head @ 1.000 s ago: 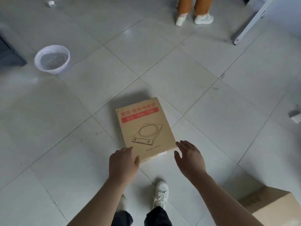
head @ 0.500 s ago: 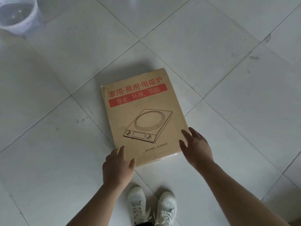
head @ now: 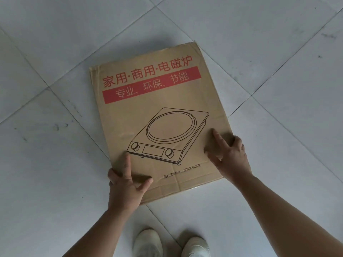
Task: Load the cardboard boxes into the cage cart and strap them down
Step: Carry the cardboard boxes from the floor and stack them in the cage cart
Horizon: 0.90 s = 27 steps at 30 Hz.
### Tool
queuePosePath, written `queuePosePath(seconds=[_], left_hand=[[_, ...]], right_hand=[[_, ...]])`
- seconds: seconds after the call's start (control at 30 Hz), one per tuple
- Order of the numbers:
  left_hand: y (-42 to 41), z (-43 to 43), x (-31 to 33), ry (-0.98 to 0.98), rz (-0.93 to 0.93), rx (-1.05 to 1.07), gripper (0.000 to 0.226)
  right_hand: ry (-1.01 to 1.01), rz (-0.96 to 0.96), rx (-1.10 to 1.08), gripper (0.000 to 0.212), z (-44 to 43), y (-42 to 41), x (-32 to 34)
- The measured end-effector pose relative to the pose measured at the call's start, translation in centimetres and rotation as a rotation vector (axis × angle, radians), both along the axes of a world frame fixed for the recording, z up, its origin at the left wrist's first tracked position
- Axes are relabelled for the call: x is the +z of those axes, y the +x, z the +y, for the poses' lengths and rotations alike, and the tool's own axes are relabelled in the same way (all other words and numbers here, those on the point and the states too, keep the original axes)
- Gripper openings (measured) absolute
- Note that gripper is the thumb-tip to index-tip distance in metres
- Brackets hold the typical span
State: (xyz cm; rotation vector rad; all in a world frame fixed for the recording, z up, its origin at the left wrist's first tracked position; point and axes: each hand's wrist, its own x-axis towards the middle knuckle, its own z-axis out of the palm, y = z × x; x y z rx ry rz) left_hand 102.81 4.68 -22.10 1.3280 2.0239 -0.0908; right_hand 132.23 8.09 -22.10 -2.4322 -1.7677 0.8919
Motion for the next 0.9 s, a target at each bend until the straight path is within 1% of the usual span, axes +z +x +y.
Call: queuePosePath(seconds=[0.1, 0.2, 0.3, 0.4, 0.53, 0.67, 0.8, 0.9], left_hand=[[-0.1, 0.3, 0.9, 0.011, -0.007, 0.009, 0.11], [-0.3, 0.5, 3.3, 0.039, -0.048, 0.05, 0.107], [-0.7, 0.8, 6.9, 0.061, -0.086, 0.117, 0.104], [-1.8, 0.7, 11.8, 0.079, -0.105, 0.152, 0.102], [-3.8, 0.3, 20.6, 0.131, -0.128, 0.202, 0.101], [-6.4, -0.2, 31.2, 0.194, -0.148, 0.27, 0.1], [-9.4, -2.1, 42.0, 0.236, -0.137, 0.338, 0.1], [-11.5, -4.8, 49.5, 0.258, -0.114, 0.423, 0.1]], right_hand=[[0.03, 0.001, -0.025, 0.075, 0.2, -0.3, 0.2], [0.077, -0.027, -0.039, 0.073, 0.6, -0.9, 2.4], [0.129, -0.061, -0.035, 0.067, 1.1, -1.5, 6.5], [0.155, -0.077, -0.005, 0.063, 1.6, -2.7, 12.1], [0.212, -0.067, 0.04, 0.063, 2.5, -4.9, 21.2], [0.26, -0.062, 0.093, 0.063, 3.1, -7.8, 31.7], [0.314, -0.06, 0.15, 0.069, 2.6, -11.2, 42.2], [0.381, -0.028, 0.235, 0.067, 1.8, -14.0, 49.2]])
